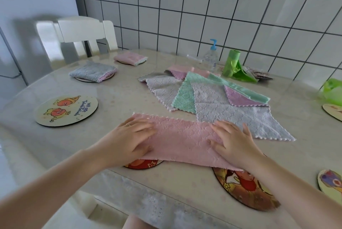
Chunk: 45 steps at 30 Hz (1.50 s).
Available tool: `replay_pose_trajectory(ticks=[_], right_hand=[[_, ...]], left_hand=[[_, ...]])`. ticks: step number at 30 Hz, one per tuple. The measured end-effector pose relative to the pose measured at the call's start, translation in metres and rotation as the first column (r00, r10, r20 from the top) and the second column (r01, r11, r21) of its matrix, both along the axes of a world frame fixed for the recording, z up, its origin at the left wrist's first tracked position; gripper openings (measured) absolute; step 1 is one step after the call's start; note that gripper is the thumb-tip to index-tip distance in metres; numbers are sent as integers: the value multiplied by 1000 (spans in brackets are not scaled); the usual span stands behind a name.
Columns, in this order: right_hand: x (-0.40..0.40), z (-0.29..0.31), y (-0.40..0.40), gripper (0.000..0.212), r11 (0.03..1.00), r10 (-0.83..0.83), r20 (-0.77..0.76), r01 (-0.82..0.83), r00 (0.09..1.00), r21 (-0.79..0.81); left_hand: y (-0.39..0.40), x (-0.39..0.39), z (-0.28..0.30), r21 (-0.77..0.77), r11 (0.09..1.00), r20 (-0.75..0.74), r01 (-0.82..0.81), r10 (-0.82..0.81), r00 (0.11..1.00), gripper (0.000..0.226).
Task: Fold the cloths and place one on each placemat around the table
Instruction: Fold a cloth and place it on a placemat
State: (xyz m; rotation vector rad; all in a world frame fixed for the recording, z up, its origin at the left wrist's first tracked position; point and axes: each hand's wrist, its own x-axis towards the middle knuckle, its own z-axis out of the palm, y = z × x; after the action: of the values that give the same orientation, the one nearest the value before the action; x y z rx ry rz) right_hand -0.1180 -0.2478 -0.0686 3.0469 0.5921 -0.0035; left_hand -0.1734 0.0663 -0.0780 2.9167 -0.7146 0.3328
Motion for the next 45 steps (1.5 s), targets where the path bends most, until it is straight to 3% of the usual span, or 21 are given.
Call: replay_pose_trajectory(ticks=[3, 7, 14, 21, 26, 29, 32, 35, 37, 40, 42, 45], right_hand=[[15, 7, 24, 42, 967, 112, 2, -110, 994, 232], [36, 14, 63, 28, 903, 111, -76, -68, 991, 425], [61, 22, 86, 20, 937, 44, -210, 32, 977, 347], [58, 20, 85, 25, 970, 102, -180, -58, 978, 237], [49, 33, 72, 6, 883, 153, -202, -41, 967, 468], [39, 51, 61, 7, 790, 190, -197, -31, 962, 612], [24, 70, 48, 3, 700, 189, -222, 28, 956, 714], [10, 78, 33, 18, 562, 306, -428, 201, 850, 802], [3, 76, 26, 31, 568, 375, -544, 278, 750, 775], [-5, 70, 21, 41, 594, 457, -623, 304, 635, 745], [-11, 68, 18, 46, 550, 491, -608, 320, 624, 772], [-19, 64, 16, 52, 402, 535, -539, 366, 650, 840]], left_hand=[[-34, -17, 6, -103, 974, 163, 201, -183, 970, 34], [-75, -33, 0, -104, 975, 124, 198, -185, 975, 25], [-90, -33, -11, -259, 964, 133, 53, -19, 991, 13], [-94, -30, -12, -250, 968, 165, 25, 18, 986, 22], [-89, -36, -6, -295, 953, 254, 66, 11, 967, 13], [-81, -47, 6, -369, 928, 284, 44, 68, 957, 19], [-69, -62, 21, -521, 853, 260, 27, 129, 957, 24], [-58, -72, 28, -643, 766, 188, 8, 147, 971, 22], [-55, -75, 28, -739, 673, 61, -38, 123, 991, 17], [-48, -74, 28, -846, 524, -150, -100, -53, 987, 17], [-38, -68, 29, -826, 559, -186, -69, -155, 970, 18], [-21, -50, 34, -798, 603, -215, -20, -253, 943, 23]])
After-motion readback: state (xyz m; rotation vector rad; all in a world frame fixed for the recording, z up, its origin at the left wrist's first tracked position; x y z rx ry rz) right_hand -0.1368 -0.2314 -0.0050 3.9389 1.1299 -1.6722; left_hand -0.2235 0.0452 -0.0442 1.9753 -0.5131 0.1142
